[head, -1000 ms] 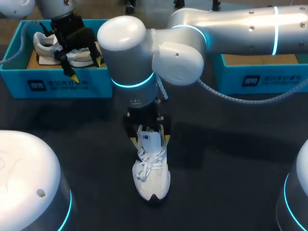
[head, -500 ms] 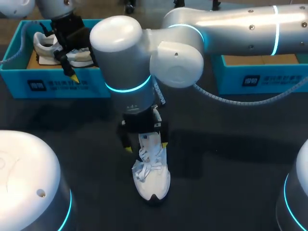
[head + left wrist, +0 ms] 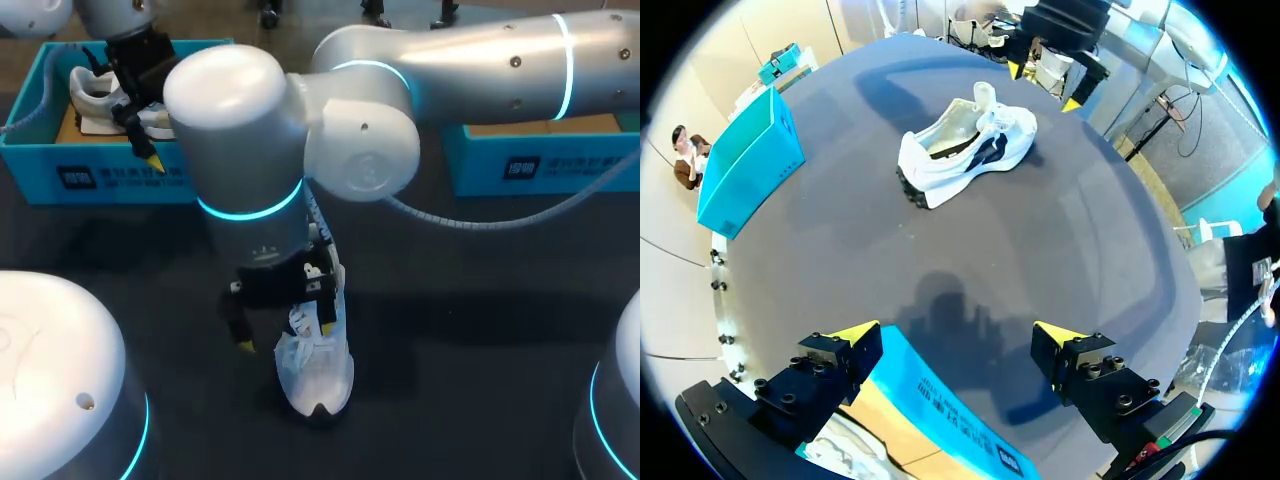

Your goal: Take the shoe out of the shoebox, open the shoe tongue, remove and reinsert the insole, then place the shoe into the shoebox

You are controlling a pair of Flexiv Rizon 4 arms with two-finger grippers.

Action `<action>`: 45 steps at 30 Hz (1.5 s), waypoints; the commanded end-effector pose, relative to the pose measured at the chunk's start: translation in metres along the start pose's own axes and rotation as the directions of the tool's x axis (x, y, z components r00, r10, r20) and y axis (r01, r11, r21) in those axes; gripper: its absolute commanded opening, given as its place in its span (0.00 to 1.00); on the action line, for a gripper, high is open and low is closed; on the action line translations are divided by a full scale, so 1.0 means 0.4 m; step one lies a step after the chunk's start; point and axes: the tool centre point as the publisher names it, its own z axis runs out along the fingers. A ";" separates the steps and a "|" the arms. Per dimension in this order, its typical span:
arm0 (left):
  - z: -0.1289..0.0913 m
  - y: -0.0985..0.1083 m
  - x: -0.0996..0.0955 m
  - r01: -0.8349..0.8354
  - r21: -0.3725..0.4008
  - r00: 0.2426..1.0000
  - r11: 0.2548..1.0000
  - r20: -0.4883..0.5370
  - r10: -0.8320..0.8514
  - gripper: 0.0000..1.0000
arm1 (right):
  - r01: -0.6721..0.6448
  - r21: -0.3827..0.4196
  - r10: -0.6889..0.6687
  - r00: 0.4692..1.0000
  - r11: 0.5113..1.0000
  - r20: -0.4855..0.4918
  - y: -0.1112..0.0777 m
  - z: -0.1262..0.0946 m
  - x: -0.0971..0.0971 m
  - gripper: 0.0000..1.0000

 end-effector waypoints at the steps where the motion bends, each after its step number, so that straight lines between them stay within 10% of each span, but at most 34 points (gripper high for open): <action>1: -0.001 0.000 0.001 0.000 -0.003 1.000 1.000 -0.001 0.000 1.00 | -0.356 -0.129 0.360 0.933 0.926 0.009 -0.016 -0.003 0.032 1.00; 4: -0.001 0.000 0.001 0.000 -0.003 1.000 1.000 -0.001 0.000 1.00 | -0.347 -0.119 0.351 0.936 0.930 0.010 -0.008 0.001 0.033 0.99; 6: -0.001 0.000 0.001 0.000 -0.003 1.000 1.000 -0.001 0.000 1.00 | -0.348 -0.116 0.351 0.936 0.930 0.009 -0.003 0.006 0.033 0.46; 8: -0.001 0.000 0.001 0.000 -0.003 1.000 1.000 -0.001 0.000 1.00 | -0.347 -0.115 0.351 0.936 0.931 0.014 0.007 0.011 0.034 0.34; 35: -0.001 0.000 0.001 0.000 -0.003 1.000 1.000 -0.001 0.000 1.00 | -0.240 -0.109 0.244 0.969 0.965 0.030 0.202 0.117 -0.111 0.20; 45: -0.001 0.000 0.001 0.000 -0.003 1.000 1.000 -0.001 0.000 1.00 | -0.242 -0.147 0.257 0.962 0.959 0.096 0.171 0.038 -0.126 0.28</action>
